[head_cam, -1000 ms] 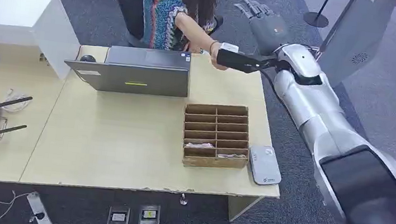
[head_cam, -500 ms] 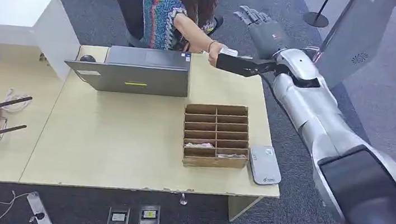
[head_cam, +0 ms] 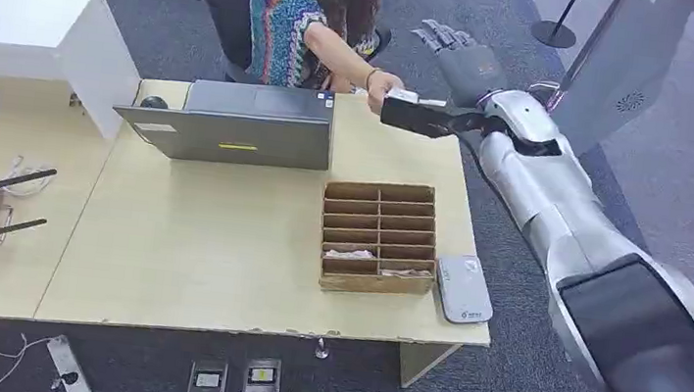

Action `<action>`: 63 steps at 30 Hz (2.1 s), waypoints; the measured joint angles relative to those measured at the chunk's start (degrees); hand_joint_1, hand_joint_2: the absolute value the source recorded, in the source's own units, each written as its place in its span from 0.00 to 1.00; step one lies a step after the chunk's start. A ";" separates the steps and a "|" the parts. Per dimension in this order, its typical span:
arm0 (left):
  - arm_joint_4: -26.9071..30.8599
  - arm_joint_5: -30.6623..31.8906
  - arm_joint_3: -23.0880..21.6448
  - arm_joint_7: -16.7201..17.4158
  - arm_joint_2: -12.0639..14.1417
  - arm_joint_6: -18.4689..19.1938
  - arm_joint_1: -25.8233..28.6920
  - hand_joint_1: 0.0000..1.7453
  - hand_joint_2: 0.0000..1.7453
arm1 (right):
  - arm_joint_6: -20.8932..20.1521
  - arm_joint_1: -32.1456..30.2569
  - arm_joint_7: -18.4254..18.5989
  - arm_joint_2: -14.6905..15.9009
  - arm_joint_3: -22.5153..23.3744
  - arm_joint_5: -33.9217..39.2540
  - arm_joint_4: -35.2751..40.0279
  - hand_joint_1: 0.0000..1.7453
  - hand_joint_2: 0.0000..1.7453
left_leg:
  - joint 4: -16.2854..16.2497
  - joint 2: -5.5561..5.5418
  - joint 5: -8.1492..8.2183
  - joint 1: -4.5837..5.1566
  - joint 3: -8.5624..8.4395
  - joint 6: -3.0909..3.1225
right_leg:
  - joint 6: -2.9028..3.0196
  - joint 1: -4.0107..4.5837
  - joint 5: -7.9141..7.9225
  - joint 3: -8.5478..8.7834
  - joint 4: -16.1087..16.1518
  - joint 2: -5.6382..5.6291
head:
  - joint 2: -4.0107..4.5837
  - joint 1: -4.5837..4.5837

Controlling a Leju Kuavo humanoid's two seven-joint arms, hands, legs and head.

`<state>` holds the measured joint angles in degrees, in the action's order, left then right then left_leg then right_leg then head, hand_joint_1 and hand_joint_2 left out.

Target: Pass the card to the sensor for recognition and then transmit it.

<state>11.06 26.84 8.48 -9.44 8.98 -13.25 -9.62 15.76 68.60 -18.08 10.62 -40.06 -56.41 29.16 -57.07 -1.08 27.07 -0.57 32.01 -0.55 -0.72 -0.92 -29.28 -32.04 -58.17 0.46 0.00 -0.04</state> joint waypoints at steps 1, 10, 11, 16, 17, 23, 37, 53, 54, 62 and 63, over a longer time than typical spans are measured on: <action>0.00 0.04 -0.02 0.00 0.00 0.02 0.00 0.00 0.00 | -0.28 0.00 0.15 0.00 0.00 0.02 -0.11 1.00 1.00 | 0.00 0.00 0.00 0.00 0.00 0.00 | 0.00 0.00 0.00 -0.01 0.00 0.00 | 0.00 0.00; 0.00 0.39 -0.02 0.07 0.11 0.22 0.00 0.00 0.00 | -2.49 0.00 0.57 0.09 0.04 0.94 -0.55 1.00 1.00 | 0.00 0.06 0.00 0.00 -0.01 0.00 | 0.00 0.00 0.00 -0.03 0.00 -0.08 | 0.00 0.00; 0.00 0.39 -0.02 0.07 0.11 0.24 -0.01 0.00 0.00 | -2.69 0.00 0.61 0.09 0.07 1.10 -0.57 1.00 1.00 | 0.00 0.06 0.00 0.00 -0.01 0.00 | 0.00 0.00 0.00 -0.03 0.00 -0.10 | 0.00 0.00; 0.00 0.42 -0.02 0.07 0.13 0.26 -0.01 0.00 0.00 | -2.89 0.00 0.61 0.15 0.07 1.34 -0.61 1.00 1.00 | 0.00 0.07 0.00 0.00 -0.01 0.00 | 0.00 0.00 0.00 -0.04 0.00 -0.12 | 0.00 0.00; 0.00 0.42 -0.02 0.07 0.13 0.26 -0.01 0.00 0.00 | -2.89 0.00 0.61 0.15 0.07 1.34 -0.61 1.00 1.00 | 0.00 0.07 0.00 0.00 -0.01 0.00 | 0.00 0.00 0.00 -0.04 0.00 -0.12 | 0.00 0.00; 0.00 0.50 -0.02 0.07 0.17 0.31 -0.01 0.00 0.00 | -3.21 -0.04 0.70 0.52 0.15 1.75 -0.61 1.00 1.00 | 0.00 0.12 0.00 0.00 -0.01 0.00 | 0.00 0.00 0.01 -0.05 0.00 -0.17 | 0.00 0.00; 0.00 -0.19 -0.04 0.07 0.42 0.18 0.41 0.00 0.00 | -5.45 -1.67 0.00 2.17 0.55 5.12 -0.06 1.00 1.00 | 0.00 0.16 0.01 0.00 0.00 0.00 | 0.01 0.00 0.01 -0.06 0.02 -0.18 | 0.00 0.00; -0.26 -2.01 0.00 -0.07 1.77 0.07 2.58 0.00 0.00 | -21.73 -15.97 1.27 16.52 7.06 16.59 18.49 1.00 1.00 | -0.02 0.14 0.09 -0.01 0.00 0.00 | 0.00 0.00 0.01 -0.04 0.07 -0.16 | 0.00 0.02; -0.26 -2.01 0.02 -0.04 1.86 0.09 2.63 0.00 0.00 | -22.06 -17.06 1.34 17.25 7.41 16.68 19.44 1.00 1.00 | -0.02 0.15 0.09 -0.01 0.01 0.00 | 0.00 0.00 0.01 -0.04 0.07 -0.16 | 0.00 0.00; -0.31 -2.01 0.04 -0.04 2.34 0.24 2.62 0.00 0.00 | -26.49 -22.02 3.28 20.48 9.40 16.44 27.08 1.00 1.00 | -0.02 0.21 0.09 -0.01 -0.03 0.00 | 0.00 0.01 0.01 -0.03 0.07 -0.20 | 0.00 0.00; -0.31 -2.01 0.04 -0.04 2.38 0.26 2.61 0.00 0.00 | -26.60 -22.42 3.32 20.72 9.49 16.44 27.82 1.00 1.00 | -0.02 0.21 0.09 -0.01 -0.03 0.00 | 0.00 0.01 0.01 -0.03 0.07 -0.20 | 0.00 0.02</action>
<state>10.75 24.83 8.52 -9.49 11.37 -12.98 -7.01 -10.84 46.19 -14.75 31.34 -30.58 -39.98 56.98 -57.09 -0.87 27.16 -0.59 31.97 -0.55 -0.71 -0.92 -29.27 -32.07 -58.10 0.26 0.00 -0.02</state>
